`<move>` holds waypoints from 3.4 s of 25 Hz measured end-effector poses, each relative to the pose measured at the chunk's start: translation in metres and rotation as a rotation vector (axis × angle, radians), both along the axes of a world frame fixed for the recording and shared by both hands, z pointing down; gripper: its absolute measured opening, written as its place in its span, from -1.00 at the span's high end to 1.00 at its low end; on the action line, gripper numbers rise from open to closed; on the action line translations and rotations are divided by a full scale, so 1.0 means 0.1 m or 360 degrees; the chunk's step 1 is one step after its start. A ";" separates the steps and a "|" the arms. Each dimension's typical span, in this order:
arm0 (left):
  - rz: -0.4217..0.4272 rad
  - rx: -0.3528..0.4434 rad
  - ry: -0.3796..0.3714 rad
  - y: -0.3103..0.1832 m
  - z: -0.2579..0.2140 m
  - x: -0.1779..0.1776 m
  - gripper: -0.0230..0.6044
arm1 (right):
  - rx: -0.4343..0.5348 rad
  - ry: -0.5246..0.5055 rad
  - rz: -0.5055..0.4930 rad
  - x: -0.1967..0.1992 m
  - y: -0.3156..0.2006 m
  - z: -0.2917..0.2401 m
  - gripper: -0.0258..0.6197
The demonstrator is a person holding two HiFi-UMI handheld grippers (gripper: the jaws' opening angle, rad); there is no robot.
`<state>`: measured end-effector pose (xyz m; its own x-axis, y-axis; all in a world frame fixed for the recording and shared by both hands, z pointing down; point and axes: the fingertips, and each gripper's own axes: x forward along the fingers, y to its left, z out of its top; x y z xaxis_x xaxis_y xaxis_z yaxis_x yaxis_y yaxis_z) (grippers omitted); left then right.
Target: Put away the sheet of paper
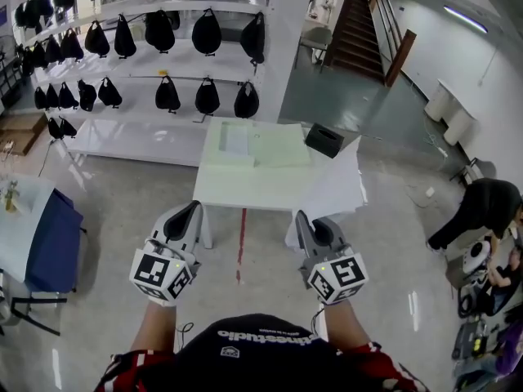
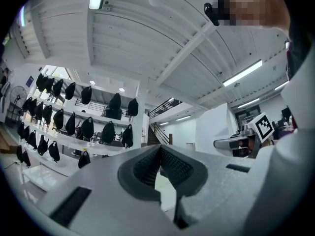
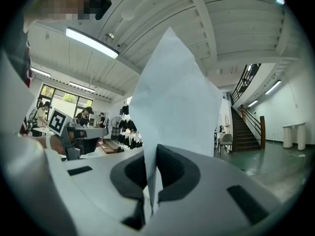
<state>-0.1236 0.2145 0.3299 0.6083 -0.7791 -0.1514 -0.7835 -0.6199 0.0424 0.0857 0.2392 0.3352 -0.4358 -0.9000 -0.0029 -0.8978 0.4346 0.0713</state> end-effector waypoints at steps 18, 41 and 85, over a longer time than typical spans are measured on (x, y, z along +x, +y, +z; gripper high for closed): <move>-0.0067 -0.0019 0.0034 -0.39 0.14 -0.05 0.92 | 0.0000 0.0021 -0.0080 -0.04 -0.51 0.07 0.91; -0.0221 -0.0034 -0.0027 -1.92 0.09 0.56 0.92 | -0.0054 -0.0015 -0.0292 0.49 -2.21 0.15 0.91; -0.0239 -0.0067 -0.0056 -3.35 0.14 0.97 0.92 | -0.0217 -0.0066 -0.0429 0.66 -3.64 0.57 0.91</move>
<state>-0.0266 -0.1209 0.3441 0.4886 -0.8671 -0.0975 -0.8689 -0.4937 0.0368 0.1514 -0.1250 0.3918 -0.6611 -0.7452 0.0876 -0.7498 0.6606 -0.0383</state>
